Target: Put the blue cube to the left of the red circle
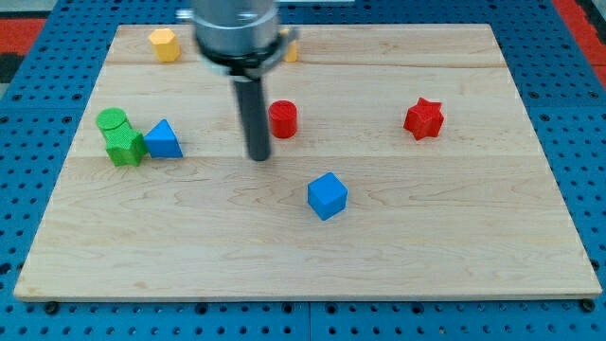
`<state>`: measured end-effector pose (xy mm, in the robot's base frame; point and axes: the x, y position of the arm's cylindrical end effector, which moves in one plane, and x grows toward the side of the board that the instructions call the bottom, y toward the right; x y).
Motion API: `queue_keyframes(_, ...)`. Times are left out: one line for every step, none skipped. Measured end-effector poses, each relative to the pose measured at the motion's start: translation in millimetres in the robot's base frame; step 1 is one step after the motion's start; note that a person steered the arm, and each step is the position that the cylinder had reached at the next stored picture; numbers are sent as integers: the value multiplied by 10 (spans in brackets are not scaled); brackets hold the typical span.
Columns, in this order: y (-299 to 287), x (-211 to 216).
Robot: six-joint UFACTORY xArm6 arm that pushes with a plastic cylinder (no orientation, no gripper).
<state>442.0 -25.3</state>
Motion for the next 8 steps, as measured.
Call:
queue_keyframes(824,43)
queue_keyframes(1277,455)
queue_keyframes(1396,699)
queue_keyframes(1143,703)
queue_keyframes(714,738)
queue_keyframes(410,775)
queue_keyframes(-125,761)
queue_keyframes(-698,761)
